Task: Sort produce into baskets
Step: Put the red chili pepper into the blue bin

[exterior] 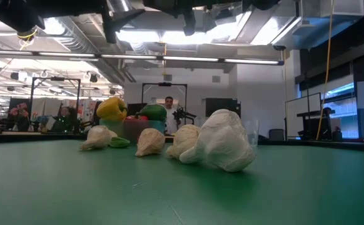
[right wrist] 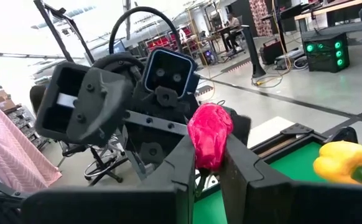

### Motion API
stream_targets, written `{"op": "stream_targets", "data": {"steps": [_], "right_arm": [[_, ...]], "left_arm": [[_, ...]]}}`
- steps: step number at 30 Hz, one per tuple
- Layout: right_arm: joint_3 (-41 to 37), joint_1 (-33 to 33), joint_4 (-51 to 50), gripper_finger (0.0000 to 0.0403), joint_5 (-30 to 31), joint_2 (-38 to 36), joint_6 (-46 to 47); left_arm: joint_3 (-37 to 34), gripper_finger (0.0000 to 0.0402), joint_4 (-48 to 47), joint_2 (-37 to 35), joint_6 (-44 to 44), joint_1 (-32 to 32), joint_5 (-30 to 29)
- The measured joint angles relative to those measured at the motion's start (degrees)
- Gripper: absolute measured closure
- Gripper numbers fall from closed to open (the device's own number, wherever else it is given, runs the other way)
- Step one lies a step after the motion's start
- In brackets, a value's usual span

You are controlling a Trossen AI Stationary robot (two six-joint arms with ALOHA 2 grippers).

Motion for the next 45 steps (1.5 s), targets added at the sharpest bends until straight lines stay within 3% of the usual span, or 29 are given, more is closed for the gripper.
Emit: {"op": "stream_targets", "data": {"steps": [11, 45], "right_arm": [[0.0, 0.0, -0.1, 0.0361, 0.0, 0.0, 0.1], [0.0, 0.0, -2.0, 0.0361, -1.5, 0.0, 0.6]], "left_arm": [[0.0, 0.0134, -2.4, 0.0, -0.2, 0.0, 0.0], [0.0, 0.0238, -2.8, 0.2, 2.0, 0.1, -0.1]]}}
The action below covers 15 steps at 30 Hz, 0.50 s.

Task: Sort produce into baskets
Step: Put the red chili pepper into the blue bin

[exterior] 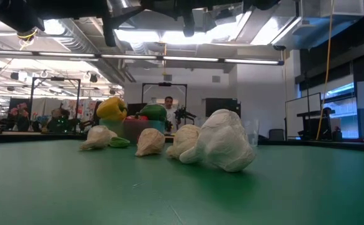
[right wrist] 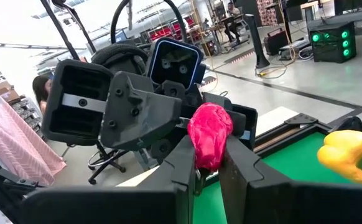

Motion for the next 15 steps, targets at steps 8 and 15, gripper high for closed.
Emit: {"op": "stream_targets", "data": {"steps": [8, 15], "right_arm": [[0.0, 0.0, 0.0, 0.0361, -0.1, 0.0, 0.0], [0.0, 0.0, 0.0, 0.0361, -1.2, 0.0, 0.0]], "left_arm": [[0.0, 0.0271, -0.4, 0.0, 0.1, 0.0, 0.0], [0.0, 0.03, -0.4, 0.0, 0.9, 0.0, -0.7]]}}
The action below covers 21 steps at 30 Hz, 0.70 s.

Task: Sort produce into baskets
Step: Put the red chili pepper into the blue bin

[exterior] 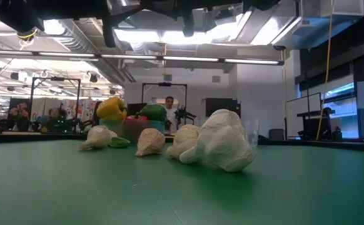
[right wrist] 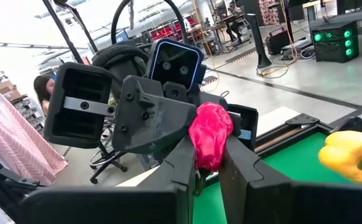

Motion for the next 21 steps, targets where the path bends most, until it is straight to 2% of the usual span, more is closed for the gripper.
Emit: {"op": "stream_targets", "data": {"steps": [8, 21], "right_arm": [[0.0, 0.0, 0.0, 0.0361, 0.0, 0.0, 0.0], [0.0, 0.0, -1.4, 0.0352, 0.1, 0.0, 0.0]], "left_arm": [[0.0, 0.0324, 0.0, 0.0, 0.5, 0.0, 0.0], [0.0, 0.034, -0.2, 0.0, 1.0, 0.0, 0.0]]}}
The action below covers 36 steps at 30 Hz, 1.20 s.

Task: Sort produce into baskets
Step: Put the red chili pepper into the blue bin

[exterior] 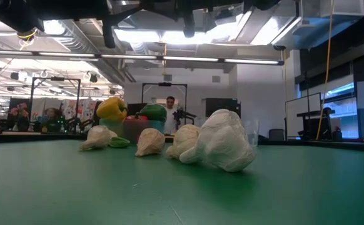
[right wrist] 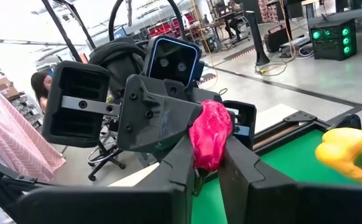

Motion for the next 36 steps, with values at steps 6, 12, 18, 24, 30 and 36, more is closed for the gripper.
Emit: {"op": "stream_targets", "data": {"steps": [6, 12, 18, 24, 30, 36], "right_arm": [[0.0, 0.0, -1.8, 0.0302, -0.2, 0.0, 0.0], [0.0, 0.0, -4.2, 0.0244, -1.2, 0.1, 0.0], [0.0, 0.0, -8.7, 0.0214, -9.4, 0.0, 0.2], [0.0, 1.4, -20.6, 0.021, -16.7, 0.0, 3.0], [0.0, 4.1, -30.1, 0.021, -15.5, 0.0, 3.0], [0.0, 5.5, -29.7, 0.021, -13.8, 0.0, 3.2]], "left_arm": [[0.0, 0.0341, 0.5, 0.0, 0.0, 0.0, 0.0], [0.0, 0.0341, 0.5, 0.0, 0.0, 0.0, 0.2], [0.0, 0.0341, -0.9, -1.6, -3.9, 0.0, 10.3], [0.0, 0.0341, -9.3, -8.2, -12.9, -0.1, 40.0], [0.0, 0.0341, -18.3, -15.1, -22.2, -5.1, 62.0], [0.0, 0.0341, -41.1, -17.6, -23.3, -19.0, 57.0]]}}
